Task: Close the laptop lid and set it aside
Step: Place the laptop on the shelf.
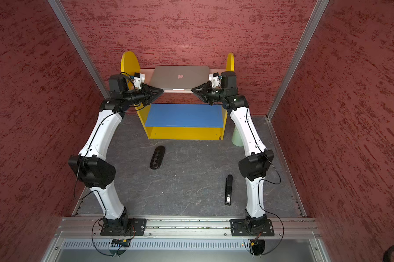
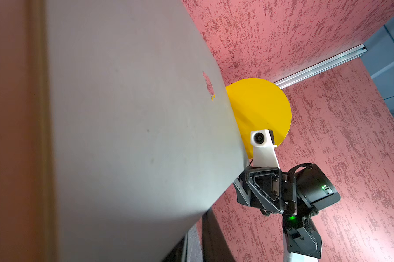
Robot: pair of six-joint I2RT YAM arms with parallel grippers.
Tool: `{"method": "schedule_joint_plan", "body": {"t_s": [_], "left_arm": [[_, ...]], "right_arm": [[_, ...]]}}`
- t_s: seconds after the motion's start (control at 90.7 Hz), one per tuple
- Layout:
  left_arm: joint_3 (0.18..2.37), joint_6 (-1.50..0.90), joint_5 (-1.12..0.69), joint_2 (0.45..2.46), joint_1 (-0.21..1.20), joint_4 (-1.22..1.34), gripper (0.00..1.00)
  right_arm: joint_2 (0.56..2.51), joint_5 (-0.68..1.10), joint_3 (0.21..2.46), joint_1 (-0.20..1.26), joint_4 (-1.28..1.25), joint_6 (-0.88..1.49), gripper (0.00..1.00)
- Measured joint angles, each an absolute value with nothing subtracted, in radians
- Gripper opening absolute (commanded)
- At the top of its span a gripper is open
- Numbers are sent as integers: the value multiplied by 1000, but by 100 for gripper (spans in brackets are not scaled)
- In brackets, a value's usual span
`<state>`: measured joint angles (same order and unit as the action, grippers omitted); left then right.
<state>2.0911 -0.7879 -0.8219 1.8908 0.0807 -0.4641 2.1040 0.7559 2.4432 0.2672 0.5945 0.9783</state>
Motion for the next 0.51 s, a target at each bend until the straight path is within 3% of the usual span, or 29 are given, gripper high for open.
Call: {"method": "schedule_joint_plan", "body": {"t_s": [0.507], "left_arm": [[1887,-794,-836,1683,71,-405,33]], "right_arm": [[1912,756,2221,262,585,907,41]]}}
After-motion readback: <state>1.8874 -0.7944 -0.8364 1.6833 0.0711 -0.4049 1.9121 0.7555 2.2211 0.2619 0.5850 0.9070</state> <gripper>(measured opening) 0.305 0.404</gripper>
